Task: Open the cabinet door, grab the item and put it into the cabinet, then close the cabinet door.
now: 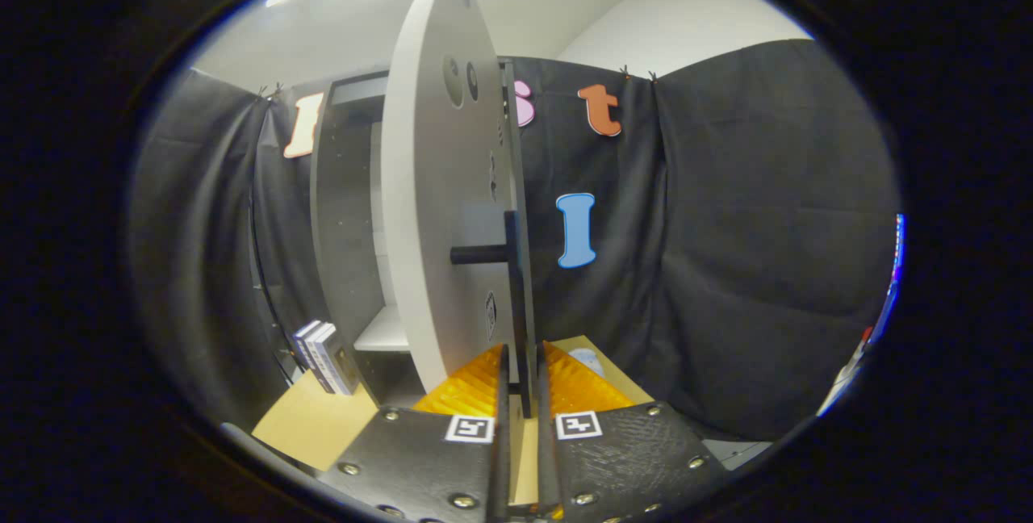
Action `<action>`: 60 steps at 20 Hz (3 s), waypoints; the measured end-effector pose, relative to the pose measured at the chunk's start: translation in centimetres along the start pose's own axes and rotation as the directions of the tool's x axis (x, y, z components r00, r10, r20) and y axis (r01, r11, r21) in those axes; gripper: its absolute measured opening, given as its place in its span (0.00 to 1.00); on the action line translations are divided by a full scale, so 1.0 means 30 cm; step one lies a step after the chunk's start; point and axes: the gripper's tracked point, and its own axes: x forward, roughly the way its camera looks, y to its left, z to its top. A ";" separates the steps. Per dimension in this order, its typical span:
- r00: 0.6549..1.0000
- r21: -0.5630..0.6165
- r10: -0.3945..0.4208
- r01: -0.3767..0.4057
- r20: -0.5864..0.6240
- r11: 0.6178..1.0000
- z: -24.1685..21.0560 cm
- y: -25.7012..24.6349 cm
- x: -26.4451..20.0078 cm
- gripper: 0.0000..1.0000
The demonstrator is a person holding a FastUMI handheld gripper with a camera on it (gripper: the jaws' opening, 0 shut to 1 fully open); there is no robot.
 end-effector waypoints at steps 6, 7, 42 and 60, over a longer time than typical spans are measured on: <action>0.997 0.008 0.078 -0.078 0.027 0.997 0.015 -0.069 0.022 0.09; 0.996 0.020 0.084 -0.084 0.023 0.996 0.013 -0.086 0.033 0.08; 0.999 0.017 0.032 -0.032 0.011 0.999 -0.039 -0.069 -0.224 0.29; 0.945 0.020 0.250 -0.252 -0.209 0.968 -0.569 0.595 -0.039 0.97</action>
